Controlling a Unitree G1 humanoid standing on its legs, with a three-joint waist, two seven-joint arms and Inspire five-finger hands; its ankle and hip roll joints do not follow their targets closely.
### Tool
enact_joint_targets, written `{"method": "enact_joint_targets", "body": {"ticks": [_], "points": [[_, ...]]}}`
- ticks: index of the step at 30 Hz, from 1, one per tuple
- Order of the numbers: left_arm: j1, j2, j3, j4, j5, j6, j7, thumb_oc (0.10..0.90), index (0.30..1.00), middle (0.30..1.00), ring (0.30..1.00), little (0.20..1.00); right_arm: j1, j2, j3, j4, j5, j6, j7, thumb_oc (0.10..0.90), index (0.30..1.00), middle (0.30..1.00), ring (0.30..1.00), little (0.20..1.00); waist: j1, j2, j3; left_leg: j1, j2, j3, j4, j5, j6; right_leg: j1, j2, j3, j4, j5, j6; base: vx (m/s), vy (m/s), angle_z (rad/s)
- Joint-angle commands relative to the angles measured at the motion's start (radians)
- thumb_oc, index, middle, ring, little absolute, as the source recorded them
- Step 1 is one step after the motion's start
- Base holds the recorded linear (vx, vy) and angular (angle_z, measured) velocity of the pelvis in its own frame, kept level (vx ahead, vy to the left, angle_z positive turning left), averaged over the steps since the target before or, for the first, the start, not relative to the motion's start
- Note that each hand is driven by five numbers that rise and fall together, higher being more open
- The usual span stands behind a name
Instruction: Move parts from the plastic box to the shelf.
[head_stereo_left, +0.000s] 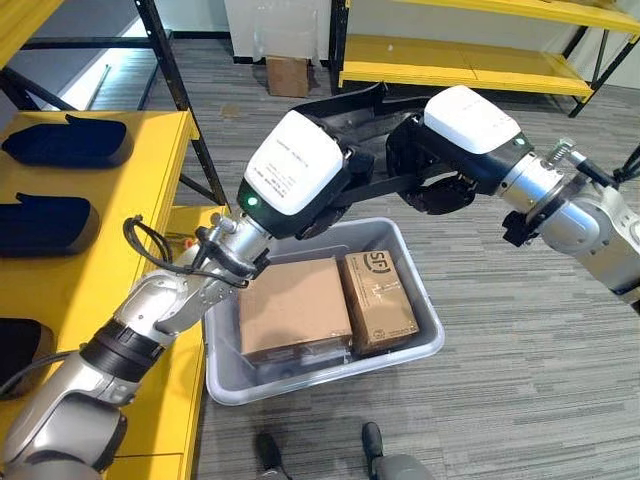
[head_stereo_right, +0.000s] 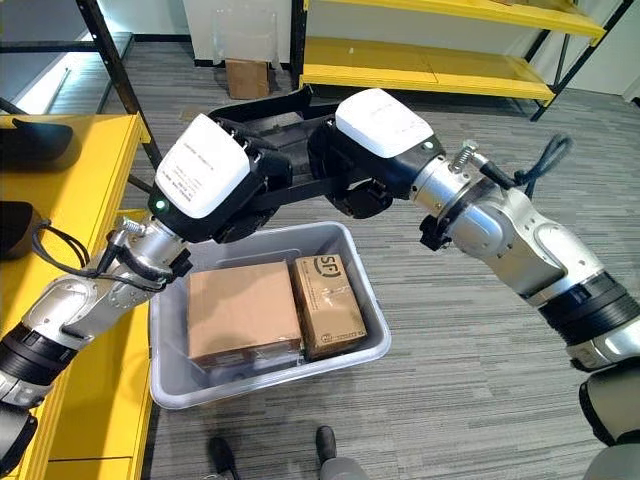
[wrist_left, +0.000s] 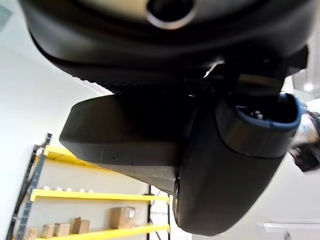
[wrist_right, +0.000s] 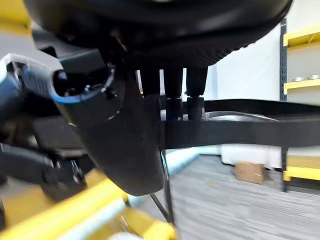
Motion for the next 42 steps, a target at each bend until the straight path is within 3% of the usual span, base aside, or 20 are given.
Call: {"method": "enact_joint_targets", "body": {"ticks": [1, 4, 8, 9, 13, 19, 21, 25, 26, 29, 31, 32, 33, 35, 36, 37, 39, 42], "points": [[0.075, 0.054, 0.118, 0.033, -0.009, 0.028, 0.036, 0.4, 0.3, 0.3, 0.3, 0.3, 0.104, 0.003, -0.203, -0.049, 0.166, -0.011, -0.078, 0.9, 1.0, 1.0, 1.0, 1.0, 0.022, 0.03, -0.217, 0.054, 0.144, -0.035, -0.009, -0.033, -0.106, 0.083, -0.072, -0.049, -0.001, -0.048, 0.085, 0.03, -0.026, -0.04], [0.182, 0.053, 0.223, -0.034, -0.023, 0.018, 0.023, 0.4, 0.3, 0.3, 0.3, 0.3, 0.323, 0.107, -0.38, -0.179, 0.237, -0.035, -0.061, 0.9, 1.0, 1.0, 1.0, 1.0, 0.017, 0.046, -0.208, 0.05, 0.143, -0.031, -0.009, -0.031, -0.104, 0.077, -0.074, -0.045, -0.001, -0.05, 0.082, 0.01, -0.024, -0.02], [0.286, 0.05, 0.319, -0.1, -0.029, 0.008, 0.019, 0.4, 0.3, 0.3, 0.3, 0.3, 0.494, 0.207, -0.478, -0.249, 0.308, -0.053, -0.036, 0.9, 1.0, 1.0, 1.0, 1.0, 0.015, 0.057, -0.2, 0.047, 0.146, -0.03, -0.009, -0.026, -0.104, 0.071, -0.071, -0.041, -0.001, -0.053, 0.078, 0.01, -0.046, -0.03], [0.358, 0.042, 0.387, -0.14, -0.04, -0.001, 0.016, 0.4, 0.3, 0.3, 0.3, 0.3, 0.591, 0.263, -0.518, -0.28, 0.334, -0.061, -0.014, 0.9, 1.0, 1.0, 1.0, 1.0, 0.012, 0.066, -0.195, 0.045, 0.151, -0.03, -0.009, -0.02, -0.107, 0.07, -0.066, -0.037, -0.001, -0.058, 0.074, 0.01, -0.059, -0.02], [0.495, 0.014, 0.511, -0.197, -0.042, -0.005, 0.033, 0.4, 0.3, 0.3, 0.3, 0.3, 0.74, 0.345, -0.563, -0.33, 0.352, -0.071, 0.013, 0.9, 1.0, 1.0, 1.0, 1.0, 0.002, 0.085, -0.18, 0.04, 0.166, -0.032, -0.009, -0.007, -0.119, 0.067, -0.05, -0.032, -0.001, -0.071, 0.064, 0.0, -0.083, -0.07], [0.636, 0.021, 0.611, -0.188, 0.001, 0.017, 0.071, 0.4, 0.3, 0.3, 0.3, 0.3, 0.799, 0.381, -0.562, -0.347, 0.41, -0.076, 0.034, 0.9, 1.0, 1.0, 1.0, 1.0, -0.006, 0.11, -0.136, 0.036, 0.2, -0.029, -0.009, 0.023, -0.123, 0.011, -0.005, -0.001, 0.089, -0.111, 0.027, -0.06, -0.111, -0.05], [0.7, 0.011, 0.666, -0.204, -0.005, 0.018, 0.075, 0.4, 0.3, 0.3, 0.3, 0.3, 0.785, 0.38, -0.551, -0.362, 0.42, -0.08, 0.044, 0.9, 1.0, 1.0, 1.0, 1.0, 0.0, 0.113, -0.107, 0.035, 0.219, -0.025, -0.009, 0.038, -0.119, -0.064, 0.031, 0.02, 0.194, -0.145, 0.003, -0.14, -0.142, -0.28], [0.805, 0.008, 0.752, -0.243, -0.001, 0.028, 0.078, 0.4, 0.3, 0.3, 0.3, 0.3, 0.731, 0.364, -0.497, -0.351, 0.47, -0.081, 0.073, 0.9, 1.0, 1.0, 1.0, 1.0, 0.052, 0.101, -0.06, 0.01, 0.263, -0.05, 0.002, 0.079, -0.113, -0.183, 0.095, 0.016, 0.367, -0.206, -0.025, -0.15, -0.286, -0.28], [0.814, 0.005, 0.748, -0.244, 0.0, 0.031, 0.076, 0.4, 0.3, 0.3, 0.3, 0.3, 0.697, 0.354, -0.473, -0.342, 0.47, -0.078, 0.065, 0.9, 1.0, 1.0, 1.0, 1.0, 0.083, 0.098, -0.043, -0.022, 0.265, -0.09, -0.002, 0.12, -0.118, -0.195, 0.105, -0.008, 0.376, -0.217, -0.034, -0.11, -0.309, -0.17], [0.804, 0.008, 0.73, -0.252, 0.01, 0.031, 0.074, 0.4, 0.3, 0.3, 0.3, 0.3, 0.676, 0.349, -0.459, -0.328, 0.493, -0.078, 0.061, 0.9, 1.0, 1.0, 1.0, 1.0, 0.094, 0.102, -0.031, -0.089, 0.259, -0.134, -0.009, 0.183, -0.125, -0.189, 0.096, -0.058, 0.357, -0.215, -0.042, -0.12, -0.215, 0.31], [0.774, 0.019, 0.704, -0.261, 0.02, 0.033, 0.075, 0.4, 0.3, 0.3, 0.3, 0.3, 0.654, 0.342, -0.455, -0.326, 0.464, -0.076, 0.039, 0.9, 1.0, 1.0, 1.0, 1.0, 0.11, 0.096, -0.012, -0.16, 0.217, -0.146, -0.009, 0.212, -0.132, -0.16, 0.061, -0.122, 0.314, -0.211, -0.046, -0.13, -0.175, 1.03], [0.773, 0.019, 0.704, -0.26, 0.02, 0.033, 0.075, 0.4, 0.3, 0.3, 0.3, 0.3, 0.653, 0.342, -0.455, -0.326, 0.464, -0.076, 0.039, 0.9, 1.0, 1.0, 1.0, 1.0, 0.108, 0.097, -0.012, -0.163, 0.217, -0.15, -0.009, 0.213, -0.132, -0.159, 0.062, -0.125, 0.312, -0.209, -0.046, -0.17, -0.176, 1.33], [0.77, 0.001, 0.699, -0.285, 0.02, 0.021, 0.079, 0.4, 0.3, 0.3, 0.3, 0.3, 0.632, 0.357, -0.432, -0.31, 0.435, -0.075, 0.021, 0.9, 1.0, 1.0, 1.0, 1.0, 0.131, 0.085, -0.011, -0.134, 0.162, -0.196, -0.005, 0.189, -0.131, -0.13, 0.033, -0.158, 0.241, -0.183, -0.041, -0.17, -0.138, 1.45], [0.747, -0.019, 0.688, -0.299, 0.009, 0.018, 0.089, 0.4, 0.3, 0.3, 0.3, 0.3, 0.632, 0.358, -0.424, -0.304, 0.428, -0.076, 0.012, 0.9, 1.0, 1.0, 1.0, 1.0, 0.117, 0.078, -0.015, -0.085, 0.167, -0.137, 0.09, 0.151, -0.119, -0.112, 0.006, -0.218, 0.185, -0.151, -0.049, -0.21, -0.139, 1.13], [0.746, -0.019, 0.687, -0.298, 0.009, 0.018, 0.089, 0.4, 0.3, 0.3, 0.3, 0.3, 0.632, 0.357, -0.424, -0.303, 0.428, -0.077, 0.011, 0.9, 1.0, 1.0, 1.0, 1.0, 0.114, 0.079, -0.01, -0.091, 0.168, -0.144, 0.11, 0.136, -0.118, -0.103, 0.005, -0.222, 0.178, -0.151, -0.048, -0.16, -0.067, 0.7], [0.744, -0.033, 0.686, -0.315, 0.004, 0.008, 0.095, 0.4, 0.3, 0.3, 0.3, 0.3, 0.657, 0.365, -0.431, -0.306, 0.415, -0.074, 0.006, 0.9, 1.0, 1.0, 1.0, 1.0, 0.099, 0.082, -0.021, -0.052, 0.164, -0.146, 0.147, 0.079, -0.114, -0.087, -0.005, -0.261, 0.145, -0.135, -0.048, -0.06, -0.004, 0.92], [0.722, -0.044, 0.675, -0.314, 0.002, 0.013, 0.11, 0.4, 0.3, 0.3, 0.3, 0.3, 0.666, 0.37, -0.429, -0.308, 0.424, -0.077, 0.006, 0.9, 1.0, 1.0, 1.0, 1.0, 0.087, 0.082, -0.026, -0.02, 0.182, -0.133, 0.221, 0.073, -0.12, -0.082, -0.013, -0.293, 0.133, -0.12, -0.056, -0.11, 0.012, 1.62], [0.709, -0.055, 0.676, -0.324, -0.007, 0.007, 0.104, 0.4, 0.3, 0.3, 0.3, 0.3, 0.717, 0.385, -0.452, -0.317, 0.417, -0.065, 0.01, 0.9, 1.0, 1.0, 1.0, 1.0, 0.064, 0.098, -0.058, 0.075, 0.191, -0.139, 0.222, 0.041, -0.133, -0.069, -0.02, -0.345, 0.131, -0.131, -0.047, 0.01, 0.099, 0.93]]}}
